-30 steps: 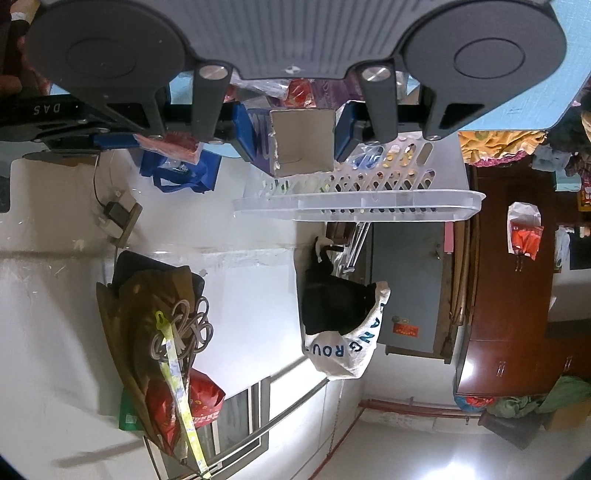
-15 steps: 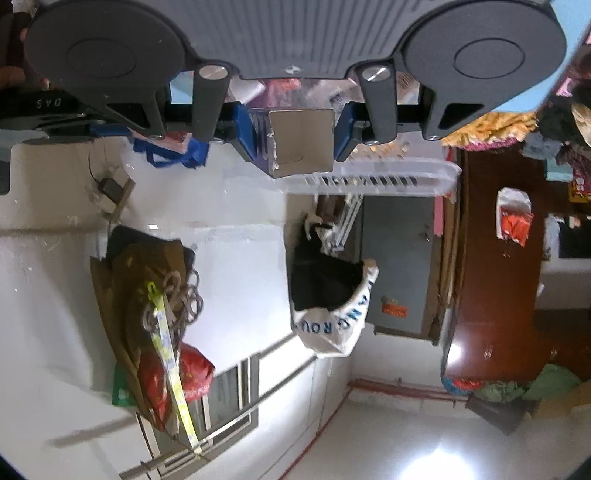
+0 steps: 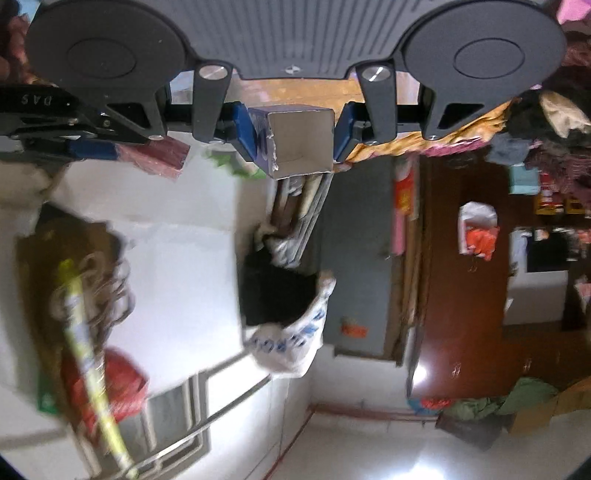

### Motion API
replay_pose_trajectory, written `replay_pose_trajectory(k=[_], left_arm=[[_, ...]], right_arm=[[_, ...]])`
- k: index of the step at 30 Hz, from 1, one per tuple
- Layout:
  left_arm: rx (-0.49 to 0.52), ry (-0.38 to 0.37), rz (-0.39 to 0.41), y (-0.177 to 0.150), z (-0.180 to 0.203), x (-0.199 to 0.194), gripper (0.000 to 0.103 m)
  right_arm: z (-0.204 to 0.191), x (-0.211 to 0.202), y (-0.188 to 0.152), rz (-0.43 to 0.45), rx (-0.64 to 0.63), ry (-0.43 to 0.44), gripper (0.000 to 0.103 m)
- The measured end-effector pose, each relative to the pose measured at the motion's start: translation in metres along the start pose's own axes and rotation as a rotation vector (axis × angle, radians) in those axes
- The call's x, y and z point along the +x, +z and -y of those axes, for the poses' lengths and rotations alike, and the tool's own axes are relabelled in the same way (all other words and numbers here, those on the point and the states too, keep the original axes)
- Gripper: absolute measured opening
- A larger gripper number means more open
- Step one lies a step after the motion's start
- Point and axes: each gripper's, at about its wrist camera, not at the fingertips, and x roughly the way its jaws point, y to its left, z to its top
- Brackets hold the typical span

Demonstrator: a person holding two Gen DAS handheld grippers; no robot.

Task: Organize objects
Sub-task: 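Carry both held boxes over the white basket and release them inside, then grasp the white KENT box with the left gripper while the right grasps a red round wrapped item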

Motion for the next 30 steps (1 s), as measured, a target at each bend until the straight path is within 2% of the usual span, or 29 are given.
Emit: replay_pose_trajectory(k=[2,4,5,6,9,11,13,16,19,20,22,27,30], left_arm=[[-0.017,0.046,-0.024,0.000,-0.004,0.020,0.052],[-0.045,0.071,-0.068,-0.002,-0.012,0.039,0.084],[-0.058,0.076,-0.086,-0.006,-0.016,0.043,0.084],[-0.076,0.079,-0.095,-0.011,-0.020,0.040,0.082],[-0.109,0.015,-0.065,-0.030,-0.025,0.002,0.083],[-0.101,0.014,-0.082,-0.051,-0.022,-0.029,0.086],[-0.100,0.030,-0.121,-0.074,-0.021,-0.048,0.086],[-0.135,0.011,-0.195,-0.106,-0.027,-0.061,0.086],[-0.125,-0.026,-0.274,-0.119,-0.028,-0.058,0.086],[-0.118,-0.027,-0.260,-0.119,-0.028,-0.061,0.086],[-0.084,-0.029,-0.241,-0.118,-0.025,-0.067,0.086],[-0.071,-0.035,-0.284,-0.120,-0.025,-0.066,0.086],[-0.036,-0.020,-0.293,-0.122,-0.023,-0.072,0.086]], right_arm=[[-0.005,0.015,-0.001,-0.012,-0.023,-0.031,0.051],[-0.006,0.028,-0.005,-0.015,-0.040,-0.047,0.077],[-0.007,0.031,-0.008,-0.035,-0.036,-0.046,0.097],[-0.006,0.029,-0.012,-0.042,-0.023,-0.044,0.103],[-0.003,-0.007,-0.034,-0.005,0.023,-0.020,0.103],[0.000,-0.033,-0.053,0.022,0.053,-0.012,0.103],[0.007,-0.046,-0.069,-0.026,0.090,-0.001,0.103],[0.012,-0.055,-0.090,-0.148,0.140,0.015,0.103],[0.015,-0.056,-0.100,-0.221,0.158,0.086,0.103],[0.016,-0.055,-0.103,-0.242,0.167,0.083,0.103],[0.018,-0.049,-0.105,-0.271,0.177,0.067,0.098],[0.020,-0.038,-0.112,-0.341,0.178,0.116,0.069],[0.011,-0.040,-0.114,-0.363,0.140,0.119,0.067]])
